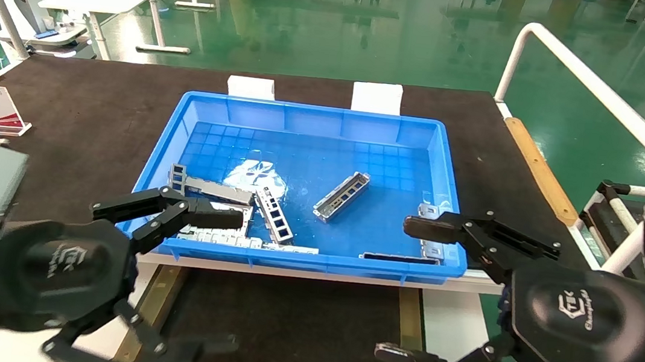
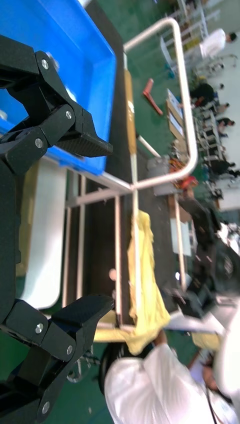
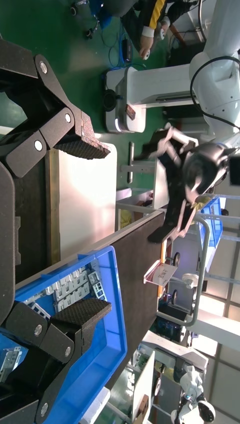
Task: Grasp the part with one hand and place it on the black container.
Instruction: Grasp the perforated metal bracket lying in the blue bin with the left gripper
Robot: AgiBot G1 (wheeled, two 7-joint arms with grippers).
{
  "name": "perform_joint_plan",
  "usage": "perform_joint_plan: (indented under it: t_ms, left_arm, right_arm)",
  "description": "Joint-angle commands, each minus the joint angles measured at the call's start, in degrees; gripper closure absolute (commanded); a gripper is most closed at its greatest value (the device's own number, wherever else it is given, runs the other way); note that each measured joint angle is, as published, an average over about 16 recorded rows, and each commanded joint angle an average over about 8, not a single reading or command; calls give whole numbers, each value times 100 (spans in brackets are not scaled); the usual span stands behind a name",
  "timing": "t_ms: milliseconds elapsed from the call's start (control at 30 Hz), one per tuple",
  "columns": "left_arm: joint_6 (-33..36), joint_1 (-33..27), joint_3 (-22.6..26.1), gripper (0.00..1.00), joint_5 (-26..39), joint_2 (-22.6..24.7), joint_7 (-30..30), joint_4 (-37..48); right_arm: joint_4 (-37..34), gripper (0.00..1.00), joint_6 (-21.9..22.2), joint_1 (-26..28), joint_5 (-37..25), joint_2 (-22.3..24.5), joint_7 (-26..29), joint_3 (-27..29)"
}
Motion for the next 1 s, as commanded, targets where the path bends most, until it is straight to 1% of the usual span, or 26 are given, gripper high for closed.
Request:
perform_joint_plan:
  t_ms: [33, 300, 533, 700, 1000]
  left_arm:
    - [-64, -36, 27, 0, 98, 33, 21, 17]
    - [-467, -463, 308, 0, 719, 480, -54, 197]
    - [-951, -877, 681, 0, 1354, 1136, -264, 562]
    - [-1305, -1169, 907, 0, 1732, 1690, -290, 1066]
    - [-1961, -1690, 1261, 0, 2473, 2614, 74, 2356]
  right_arm:
    - [0, 0, 0, 0, 0, 0, 0, 0]
    - [0, 0, 0, 0, 0, 0, 0, 0]
    - [0, 0, 0, 0, 0, 0, 0, 0]
    - [0, 0, 0, 0, 0, 0, 0, 0]
    - [0, 0, 0, 0, 0, 0, 0, 0]
